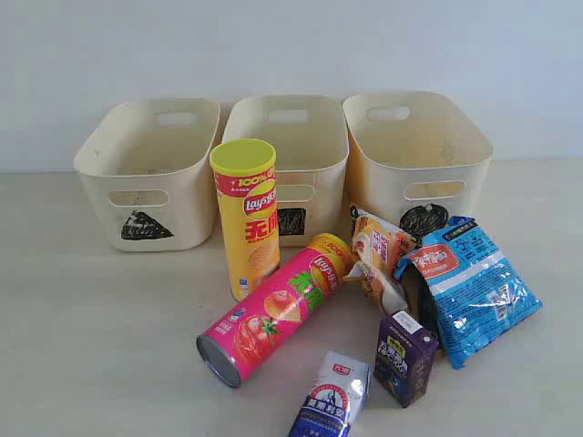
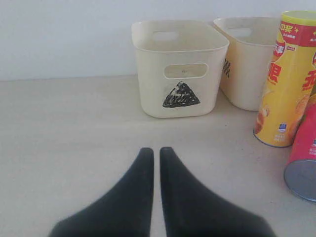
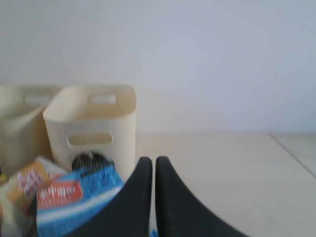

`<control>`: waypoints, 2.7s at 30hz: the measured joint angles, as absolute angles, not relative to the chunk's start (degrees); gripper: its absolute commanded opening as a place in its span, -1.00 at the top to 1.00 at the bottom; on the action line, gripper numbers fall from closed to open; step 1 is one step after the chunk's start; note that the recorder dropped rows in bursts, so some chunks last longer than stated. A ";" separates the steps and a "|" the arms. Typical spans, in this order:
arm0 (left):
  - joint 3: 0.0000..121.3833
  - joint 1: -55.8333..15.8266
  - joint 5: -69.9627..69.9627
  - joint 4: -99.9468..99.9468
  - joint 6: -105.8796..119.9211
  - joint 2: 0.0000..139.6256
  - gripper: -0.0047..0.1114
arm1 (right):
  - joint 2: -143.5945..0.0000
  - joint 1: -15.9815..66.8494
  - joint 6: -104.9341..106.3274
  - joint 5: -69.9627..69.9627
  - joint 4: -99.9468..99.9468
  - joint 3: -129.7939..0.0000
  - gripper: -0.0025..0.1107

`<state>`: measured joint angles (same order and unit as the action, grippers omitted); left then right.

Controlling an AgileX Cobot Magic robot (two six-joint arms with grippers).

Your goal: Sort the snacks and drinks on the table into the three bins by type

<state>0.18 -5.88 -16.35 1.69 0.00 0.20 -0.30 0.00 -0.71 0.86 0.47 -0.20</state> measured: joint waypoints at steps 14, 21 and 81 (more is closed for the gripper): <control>0.18 -5.88 -16.35 1.69 0.00 0.20 0.85 | -12.10 0.00 -15.78 -12.64 -2.18 -9.90 0.96; 0.18 -5.88 -16.35 1.69 0.00 0.20 0.85 | -37.29 0.00 -15.18 -2.13 -7.66 -26.46 0.96; 0.18 -5.88 -16.35 1.69 0.00 0.20 0.85 | -105.93 -5.44 54.18 61.91 29.95 -75.61 -0.88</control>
<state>0.18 -5.88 -16.35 1.69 0.00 0.20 -105.93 -5.44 54.18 61.91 29.95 -75.61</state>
